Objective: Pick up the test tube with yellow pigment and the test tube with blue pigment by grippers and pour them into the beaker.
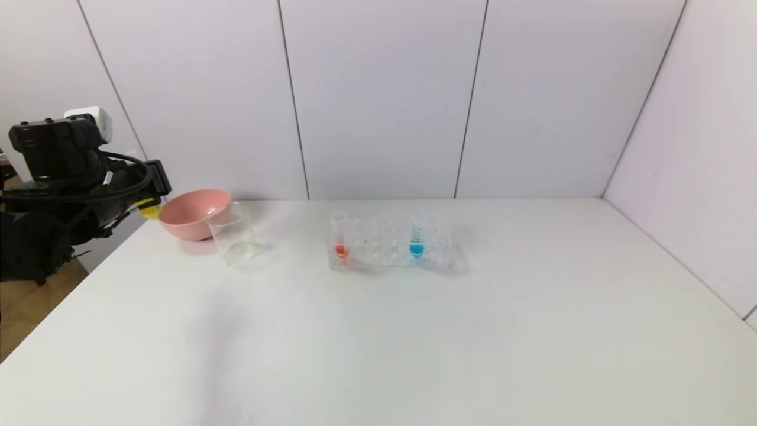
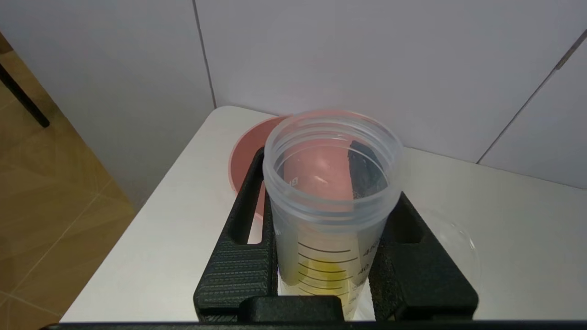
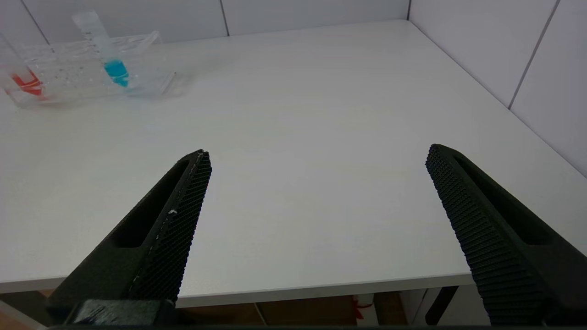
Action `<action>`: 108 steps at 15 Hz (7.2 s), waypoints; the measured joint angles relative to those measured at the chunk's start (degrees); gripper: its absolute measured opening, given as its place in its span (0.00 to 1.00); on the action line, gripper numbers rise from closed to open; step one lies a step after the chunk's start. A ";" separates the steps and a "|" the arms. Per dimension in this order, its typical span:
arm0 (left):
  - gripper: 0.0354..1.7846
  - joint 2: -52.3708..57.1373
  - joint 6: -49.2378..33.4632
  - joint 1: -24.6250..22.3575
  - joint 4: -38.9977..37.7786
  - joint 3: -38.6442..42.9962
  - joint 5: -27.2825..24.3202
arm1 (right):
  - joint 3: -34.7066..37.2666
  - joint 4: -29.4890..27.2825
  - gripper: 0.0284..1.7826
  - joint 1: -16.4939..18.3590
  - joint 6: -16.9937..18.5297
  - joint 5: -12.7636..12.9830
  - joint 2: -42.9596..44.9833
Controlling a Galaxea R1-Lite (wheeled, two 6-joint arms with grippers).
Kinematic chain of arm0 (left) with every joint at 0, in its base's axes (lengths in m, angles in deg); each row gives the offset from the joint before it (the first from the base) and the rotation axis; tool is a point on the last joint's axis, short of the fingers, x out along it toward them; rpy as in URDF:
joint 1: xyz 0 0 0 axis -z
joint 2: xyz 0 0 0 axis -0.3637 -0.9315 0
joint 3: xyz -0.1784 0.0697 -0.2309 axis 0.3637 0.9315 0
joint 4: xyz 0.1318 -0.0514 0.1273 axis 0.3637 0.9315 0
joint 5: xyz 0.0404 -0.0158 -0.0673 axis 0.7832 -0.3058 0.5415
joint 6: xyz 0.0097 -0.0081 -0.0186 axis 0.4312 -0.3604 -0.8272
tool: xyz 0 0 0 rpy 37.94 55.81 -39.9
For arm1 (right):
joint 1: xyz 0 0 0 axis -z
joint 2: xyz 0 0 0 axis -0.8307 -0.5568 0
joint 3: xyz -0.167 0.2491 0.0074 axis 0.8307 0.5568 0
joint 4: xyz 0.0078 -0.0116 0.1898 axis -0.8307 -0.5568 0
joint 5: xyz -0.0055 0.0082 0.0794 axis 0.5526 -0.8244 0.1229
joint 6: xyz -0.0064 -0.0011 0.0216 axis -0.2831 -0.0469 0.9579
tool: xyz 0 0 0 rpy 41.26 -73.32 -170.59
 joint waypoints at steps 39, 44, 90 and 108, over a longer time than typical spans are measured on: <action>0.29 -6.86 48.30 -8.69 61.73 -38.03 -35.46 | 0.00 0.00 0.96 0.00 0.00 0.00 0.00; 0.29 -13.18 64.57 -8.58 79.54 -54.69 -35.41 | 0.00 0.02 0.96 0.00 0.00 0.00 0.00; 0.29 -23.30 84.77 -0.17 78.47 -59.48 -11.46 | 0.00 0.00 0.96 0.00 0.00 0.00 0.00; 0.29 -23.39 84.16 1.21 80.70 -59.82 -8.18 | 0.00 0.00 0.96 0.00 0.00 0.00 0.00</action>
